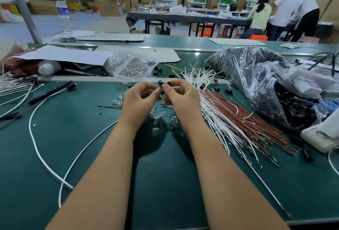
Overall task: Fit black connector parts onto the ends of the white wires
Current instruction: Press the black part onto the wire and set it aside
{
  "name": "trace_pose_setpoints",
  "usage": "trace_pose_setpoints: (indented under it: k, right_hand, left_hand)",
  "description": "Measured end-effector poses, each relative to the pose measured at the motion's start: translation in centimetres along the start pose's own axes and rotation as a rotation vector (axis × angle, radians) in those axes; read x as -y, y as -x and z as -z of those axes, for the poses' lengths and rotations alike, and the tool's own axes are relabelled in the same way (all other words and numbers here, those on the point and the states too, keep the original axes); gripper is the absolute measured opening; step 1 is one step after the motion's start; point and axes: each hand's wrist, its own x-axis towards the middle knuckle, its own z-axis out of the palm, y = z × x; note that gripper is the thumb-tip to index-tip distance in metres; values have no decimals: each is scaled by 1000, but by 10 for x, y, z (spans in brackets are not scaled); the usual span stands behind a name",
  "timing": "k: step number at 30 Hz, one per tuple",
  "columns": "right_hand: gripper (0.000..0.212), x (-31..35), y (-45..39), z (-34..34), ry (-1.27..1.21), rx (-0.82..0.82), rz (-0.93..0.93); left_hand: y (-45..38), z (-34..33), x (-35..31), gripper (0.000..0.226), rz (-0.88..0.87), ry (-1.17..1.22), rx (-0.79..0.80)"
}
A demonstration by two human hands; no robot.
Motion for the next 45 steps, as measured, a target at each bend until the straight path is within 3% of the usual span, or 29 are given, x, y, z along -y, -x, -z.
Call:
trace_pose_setpoints:
  k: [10,20,32,38,45]
  right_hand:
    - [13,-7,0,-4,7,-10,-66]
    - [10,-13,2,-3,78,3,-75]
    - [6,-15,0,-2,177,19,-35]
    - [7,-11,-1,-4,-4,-21,-53]
    - [9,-13,0,-8,159,7,-31]
  left_hand:
    - [0,-1,1,6,-77,-91,30]
    - [1,-2,4,8,-303,-409,-23]
    - [-3,4,6,9,-365,-713,-66]
    - [0,1,3,10,-168,-473,59]
    - [-1,4,2,9,12,-255,23]
